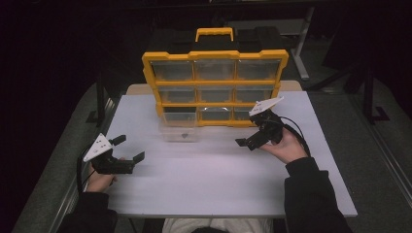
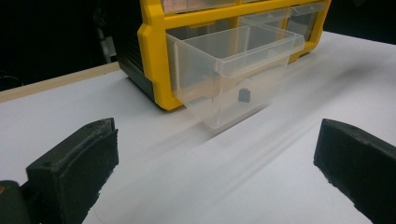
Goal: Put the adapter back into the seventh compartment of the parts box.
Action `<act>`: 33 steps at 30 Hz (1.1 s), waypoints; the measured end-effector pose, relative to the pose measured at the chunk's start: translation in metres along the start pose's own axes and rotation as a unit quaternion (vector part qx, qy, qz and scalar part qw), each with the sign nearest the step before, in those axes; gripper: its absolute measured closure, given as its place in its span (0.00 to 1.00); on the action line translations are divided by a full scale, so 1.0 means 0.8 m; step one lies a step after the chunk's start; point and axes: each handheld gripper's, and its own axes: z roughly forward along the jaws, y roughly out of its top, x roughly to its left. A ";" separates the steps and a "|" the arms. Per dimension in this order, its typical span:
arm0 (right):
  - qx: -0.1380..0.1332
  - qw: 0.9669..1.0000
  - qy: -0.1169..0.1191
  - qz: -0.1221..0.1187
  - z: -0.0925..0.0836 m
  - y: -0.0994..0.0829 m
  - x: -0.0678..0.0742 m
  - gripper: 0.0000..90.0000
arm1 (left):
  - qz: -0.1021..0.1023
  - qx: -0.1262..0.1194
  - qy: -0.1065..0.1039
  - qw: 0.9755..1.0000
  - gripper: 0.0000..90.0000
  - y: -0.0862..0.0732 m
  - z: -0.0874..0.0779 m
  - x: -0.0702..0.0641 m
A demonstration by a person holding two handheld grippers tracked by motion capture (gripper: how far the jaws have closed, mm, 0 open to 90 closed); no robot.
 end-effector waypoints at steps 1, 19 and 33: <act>0.000 1.000 0.000 0.000 0.000 0.000 0.000 0.00 | 0.000 0.000 0.000 1.000 0.00 0.000 0.000 0.000; -0.018 0.999 -0.009 0.036 -0.022 -0.061 -0.003 0.00 | 0.000 0.000 0.001 1.000 0.00 0.000 0.000 0.000; -0.049 0.996 -0.029 0.074 -0.039 -0.112 -0.007 0.00 | 0.000 0.000 0.001 1.000 0.00 0.000 0.000 0.000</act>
